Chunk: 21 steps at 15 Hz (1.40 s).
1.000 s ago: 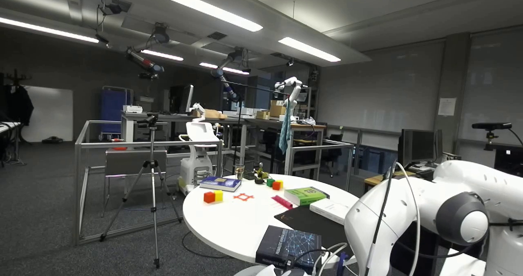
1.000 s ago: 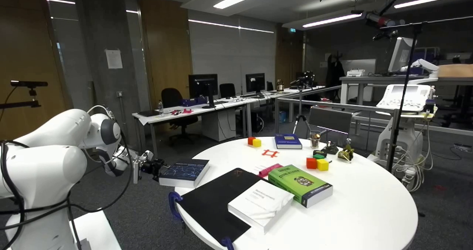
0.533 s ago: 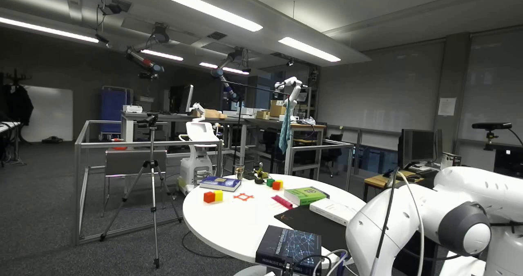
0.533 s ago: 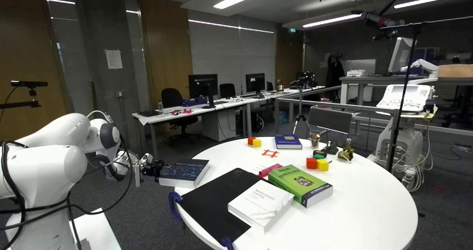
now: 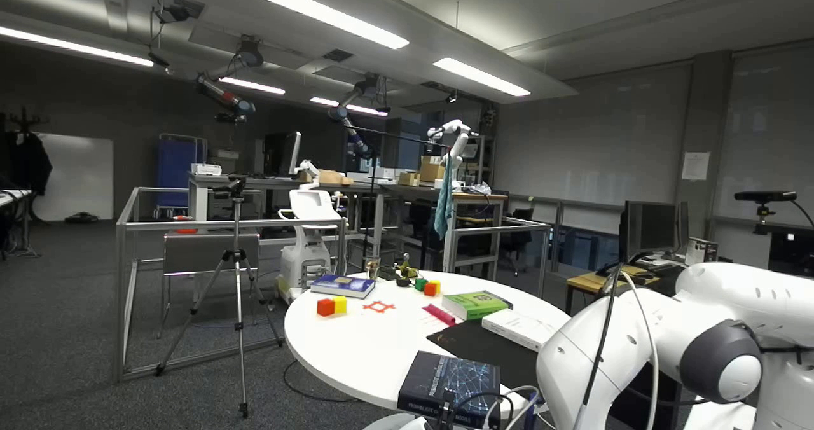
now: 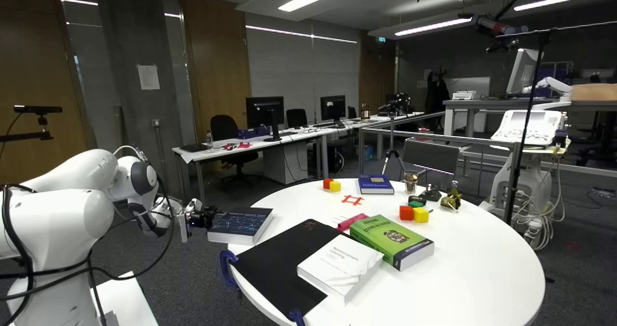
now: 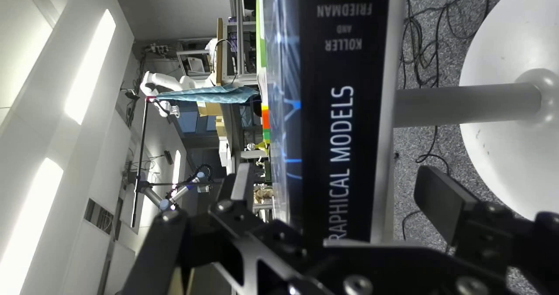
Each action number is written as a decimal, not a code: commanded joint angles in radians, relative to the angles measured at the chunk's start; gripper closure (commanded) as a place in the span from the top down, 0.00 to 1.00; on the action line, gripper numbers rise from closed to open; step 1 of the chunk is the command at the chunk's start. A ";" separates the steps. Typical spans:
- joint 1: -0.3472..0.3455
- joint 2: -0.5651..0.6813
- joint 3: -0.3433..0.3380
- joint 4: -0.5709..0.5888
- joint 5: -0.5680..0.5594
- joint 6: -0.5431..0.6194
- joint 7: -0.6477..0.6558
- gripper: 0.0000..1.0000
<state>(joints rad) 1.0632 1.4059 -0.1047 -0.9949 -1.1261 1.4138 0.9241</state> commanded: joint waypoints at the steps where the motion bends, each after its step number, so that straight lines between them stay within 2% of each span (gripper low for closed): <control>1: 0.016 0.030 -0.030 0.048 -0.020 -0.055 -0.039 1.00; 9: 0.013 0.041 -0.045 0.043 -0.015 -0.080 -0.042 1.00; 10: 0.011 0.042 -0.045 0.043 -0.013 -0.081 -0.046 0.75; 11: 0.011 0.044 -0.046 0.045 -0.013 -0.081 -0.049 0.74; 17: 0.012 0.047 -0.049 0.053 -0.012 -0.083 -0.070 0.28; 21: 0.018 0.037 -0.053 0.050 -0.020 -0.084 -0.103 0.27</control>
<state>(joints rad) 1.0640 1.4363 -0.1356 -0.9795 -1.1260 1.3771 0.8790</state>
